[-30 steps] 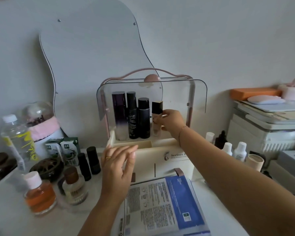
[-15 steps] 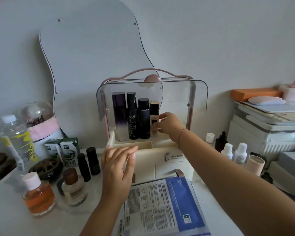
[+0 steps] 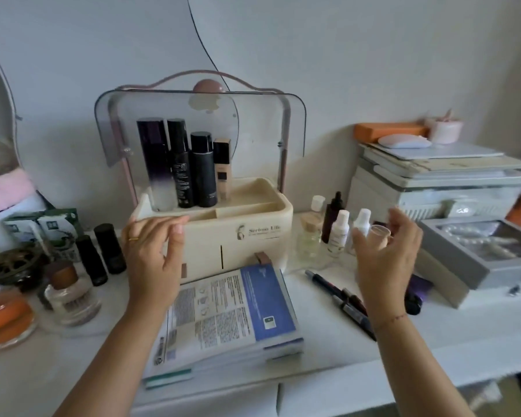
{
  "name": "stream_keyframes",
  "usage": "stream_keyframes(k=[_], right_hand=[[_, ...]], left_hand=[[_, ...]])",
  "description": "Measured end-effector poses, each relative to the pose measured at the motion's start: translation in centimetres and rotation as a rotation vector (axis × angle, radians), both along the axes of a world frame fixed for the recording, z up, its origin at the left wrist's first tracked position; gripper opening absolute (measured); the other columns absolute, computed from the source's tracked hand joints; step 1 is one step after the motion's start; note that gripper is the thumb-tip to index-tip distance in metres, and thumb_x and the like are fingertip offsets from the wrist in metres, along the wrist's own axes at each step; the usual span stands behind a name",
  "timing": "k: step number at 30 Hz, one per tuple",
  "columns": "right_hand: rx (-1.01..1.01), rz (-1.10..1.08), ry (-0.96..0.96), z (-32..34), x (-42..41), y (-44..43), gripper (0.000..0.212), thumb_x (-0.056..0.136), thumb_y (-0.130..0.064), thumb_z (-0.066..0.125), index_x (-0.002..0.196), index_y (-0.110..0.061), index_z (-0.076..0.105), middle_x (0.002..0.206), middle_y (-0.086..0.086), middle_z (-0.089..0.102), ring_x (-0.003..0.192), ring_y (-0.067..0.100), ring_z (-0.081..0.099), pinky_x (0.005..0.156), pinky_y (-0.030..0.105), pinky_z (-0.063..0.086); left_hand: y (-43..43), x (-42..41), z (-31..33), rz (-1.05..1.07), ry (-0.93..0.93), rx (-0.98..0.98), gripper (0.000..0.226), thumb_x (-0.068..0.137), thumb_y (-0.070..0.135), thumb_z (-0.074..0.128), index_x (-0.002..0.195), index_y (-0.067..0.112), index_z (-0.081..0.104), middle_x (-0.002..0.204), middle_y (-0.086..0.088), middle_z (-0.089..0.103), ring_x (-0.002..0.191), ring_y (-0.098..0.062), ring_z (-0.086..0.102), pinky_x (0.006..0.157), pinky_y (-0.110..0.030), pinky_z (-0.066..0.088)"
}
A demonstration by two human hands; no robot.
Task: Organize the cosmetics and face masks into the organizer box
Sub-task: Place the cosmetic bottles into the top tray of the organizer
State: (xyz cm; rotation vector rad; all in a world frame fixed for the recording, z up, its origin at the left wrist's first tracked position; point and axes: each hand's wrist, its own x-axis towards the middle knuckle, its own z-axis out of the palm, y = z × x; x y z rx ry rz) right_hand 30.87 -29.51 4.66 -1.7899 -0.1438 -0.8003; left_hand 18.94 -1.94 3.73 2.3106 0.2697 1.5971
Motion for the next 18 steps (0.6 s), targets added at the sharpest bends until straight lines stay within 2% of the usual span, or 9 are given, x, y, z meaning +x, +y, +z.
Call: stream_keyframes(k=[2, 4, 7, 12, 18], right_hand=[[-0.022, -0.032, 0.086, -1.1, 0.8, -1.2, 0.064, 0.077, -0.021, 0.073, 0.133, -0.010, 0.041, 0.126, 0.012, 0.046, 0.119, 0.024, 0.043, 0.098, 0.028, 0.035], [-0.019, -0.007, 0.156, -1.9, 1.5, -1.8, 0.064, 0.077, -0.019, 0.073, 0.133, -0.011, 0.041, 0.128, 0.010, 0.045, 0.120, 0.023, 0.043, 0.094, 0.025, 0.034], [-0.013, -0.035, 0.180, -2.9, 2.1, -2.1, 0.052, 0.080, -0.021, 0.069, 0.125, -0.012, 0.046, 0.124, 0.007, 0.047, 0.111, 0.022, 0.049, 0.085, 0.026, 0.038], [-0.015, -0.120, 0.215, -3.9, 2.7, -2.0, 0.036, 0.077, -0.026, 0.069, 0.106, -0.013, 0.052, 0.110, 0.006, 0.054, 0.099, 0.026, 0.053, 0.072, 0.031, 0.037], [-0.083, -0.154, 0.294, -4.7, 3.0, -1.7, 0.029, 0.079, -0.035, 0.066, 0.099, -0.018, 0.053, 0.100, 0.002, 0.060, 0.089, 0.025, 0.057, 0.069, 0.036, 0.045]], left_hand=[[-0.2, 0.1, 0.0, 0.027, -0.003, -0.002, 0.034, 0.097, 0.022, 0.041, 0.101, 0.008, 0.071, 0.098, -0.006, 0.071, 0.098, -0.021, 0.056, 0.108, -0.025, 0.018], [-0.2, 0.1, -0.1, 0.027, 0.004, -0.003, 0.033, 0.097, 0.022, 0.041, 0.101, 0.008, 0.071, 0.098, -0.006, 0.071, 0.098, -0.022, 0.056, 0.110, -0.026, 0.018], [0.0, 0.0, -0.1, 0.012, 0.025, -0.002, 0.034, 0.098, 0.024, 0.041, 0.102, 0.009, 0.071, 0.100, -0.005, 0.071, 0.099, -0.026, 0.058, 0.110, -0.039, 0.022], [0.0, -0.2, 0.0, 0.008, 0.036, -0.002, 0.035, 0.097, 0.024, 0.040, 0.103, 0.009, 0.071, 0.100, -0.004, 0.071, 0.099, -0.025, 0.058, 0.110, -0.036, 0.020], [-0.1, -0.2, 0.0, 0.003, 0.035, -0.003, 0.035, 0.097, 0.025, 0.041, 0.102, 0.009, 0.071, 0.099, -0.004, 0.071, 0.099, -0.021, 0.056, 0.110, -0.040, 0.022]])
